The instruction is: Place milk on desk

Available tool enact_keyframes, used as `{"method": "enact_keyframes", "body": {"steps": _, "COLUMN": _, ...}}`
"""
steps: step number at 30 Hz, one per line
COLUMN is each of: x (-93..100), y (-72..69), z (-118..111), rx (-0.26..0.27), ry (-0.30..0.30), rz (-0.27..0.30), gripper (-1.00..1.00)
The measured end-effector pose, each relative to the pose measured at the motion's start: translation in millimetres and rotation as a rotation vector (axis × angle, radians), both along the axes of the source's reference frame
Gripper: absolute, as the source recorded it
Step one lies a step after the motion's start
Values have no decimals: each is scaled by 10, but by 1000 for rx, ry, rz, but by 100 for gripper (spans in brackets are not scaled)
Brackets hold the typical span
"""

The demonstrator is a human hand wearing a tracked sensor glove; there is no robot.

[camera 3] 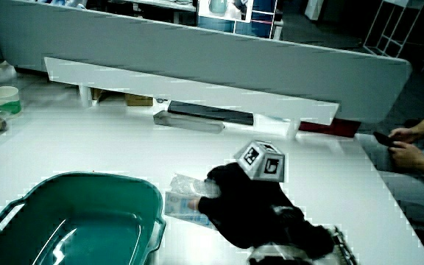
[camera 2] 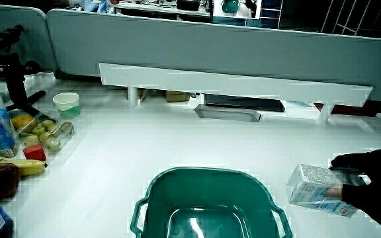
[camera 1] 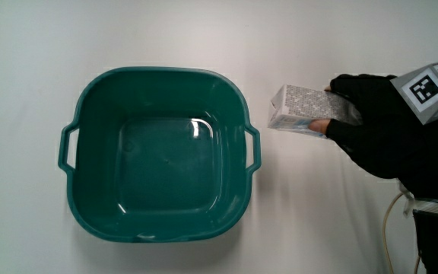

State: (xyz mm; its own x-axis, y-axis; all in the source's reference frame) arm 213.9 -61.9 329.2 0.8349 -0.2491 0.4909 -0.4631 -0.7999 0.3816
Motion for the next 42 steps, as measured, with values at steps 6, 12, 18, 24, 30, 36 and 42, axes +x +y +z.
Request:
{"method": "enact_keyframes", "body": {"steps": 6, "x": 143, "y": -25, "z": 245, "rx": -3, "ry": 31, "rz": 48, "gripper": 0}}
{"method": "enact_keyframes", "body": {"steps": 12, "x": 194, "y": -38, "z": 400, "rx": -31, "ry": 40, "rz": 89, "gripper": 0}}
{"method": "enact_keyframes", "body": {"steps": 18, "x": 209, "y": -37, "z": 584, "rx": -68, "ry": 46, "rz": 101, "gripper": 0}}
{"method": "enact_keyframes", "body": {"steps": 24, "x": 201, "y": -24, "z": 729, "rx": -97, "ry": 52, "rz": 105, "gripper": 0}}
{"method": "enact_keyframes", "body": {"steps": 30, "x": 210, "y": -17, "z": 888, "rx": -129, "ry": 74, "rz": 105, "gripper": 0}}
{"method": "enact_keyframes", "body": {"steps": 36, "x": 213, "y": -5, "z": 998, "rx": -150, "ry": 71, "rz": 112, "gripper": 0}}
{"method": "enact_keyframes", "body": {"steps": 42, "x": 223, "y": -12, "z": 1033, "rx": -163, "ry": 72, "rz": 122, "gripper": 0}}
